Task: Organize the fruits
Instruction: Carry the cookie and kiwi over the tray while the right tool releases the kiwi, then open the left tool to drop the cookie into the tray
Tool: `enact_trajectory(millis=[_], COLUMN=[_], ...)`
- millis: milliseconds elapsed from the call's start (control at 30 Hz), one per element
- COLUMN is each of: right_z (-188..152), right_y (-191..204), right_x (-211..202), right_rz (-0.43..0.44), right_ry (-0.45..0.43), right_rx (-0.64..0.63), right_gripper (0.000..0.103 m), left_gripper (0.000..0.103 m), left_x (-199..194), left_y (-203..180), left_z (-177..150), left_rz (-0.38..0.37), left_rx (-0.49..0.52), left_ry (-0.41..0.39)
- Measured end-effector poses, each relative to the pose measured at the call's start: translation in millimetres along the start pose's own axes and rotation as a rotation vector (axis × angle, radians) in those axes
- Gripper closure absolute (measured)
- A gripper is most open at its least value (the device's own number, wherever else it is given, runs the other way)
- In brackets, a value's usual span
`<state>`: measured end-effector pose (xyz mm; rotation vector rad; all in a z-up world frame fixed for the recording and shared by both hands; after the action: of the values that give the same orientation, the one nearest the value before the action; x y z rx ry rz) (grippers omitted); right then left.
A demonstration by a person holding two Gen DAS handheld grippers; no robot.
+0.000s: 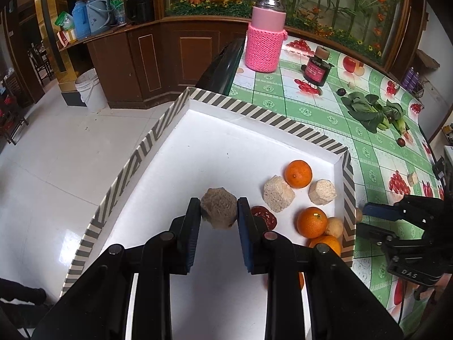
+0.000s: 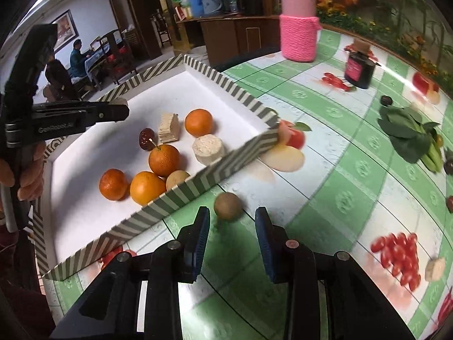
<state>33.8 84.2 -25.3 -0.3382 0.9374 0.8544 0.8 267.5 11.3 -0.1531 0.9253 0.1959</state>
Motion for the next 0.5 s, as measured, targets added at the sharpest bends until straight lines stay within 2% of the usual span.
enact_trajectory(millis=[67,100,133,200,300,400,500], right_z=[0,0,-1,-2,8,27,49], right_y=[2,3,4,4,2,6,18], right_x=[8,11,11,6,-13,-28,-24], right_rz=[0.003,-0.004,-0.022,-0.012,-0.021,0.012,0.030], right_ry=[0.014,0.021,0.015,0.023,-0.024,-0.069,-0.080], right_rx=[0.000,-0.005,-0.019,-0.011,0.002,0.012,-0.014], right_gripper=[0.072,0.080,0.081,0.081,0.081,0.081,0.081], left_gripper=[0.080,0.080,0.080,0.080,0.080,0.080,0.080], left_x=[1,1,2,3,4,4,7], left_y=[2,2,4,6,8,8,8], left_z=[-2,-3,-4,-5,-2,1,2], left_rz=[0.004,0.003,0.004,0.006,0.006,0.005,0.009], left_rx=[-0.004,-0.005,-0.006,-0.008,-0.014,-0.015,-0.012], left_ry=[0.003,0.007,0.008,0.011,0.009,0.003,0.006])
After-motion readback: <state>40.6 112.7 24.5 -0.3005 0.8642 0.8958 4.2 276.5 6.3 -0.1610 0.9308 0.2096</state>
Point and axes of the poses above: each gripper's, at about its wrist camera, not at the fingertips, and x roughly the way its jaws point, y to its left, z to its top, the point moved 5 cm from there along x, roughly the way its jaws point, and after that the axes turned 1 degree about -y, right-handed, at the moved point
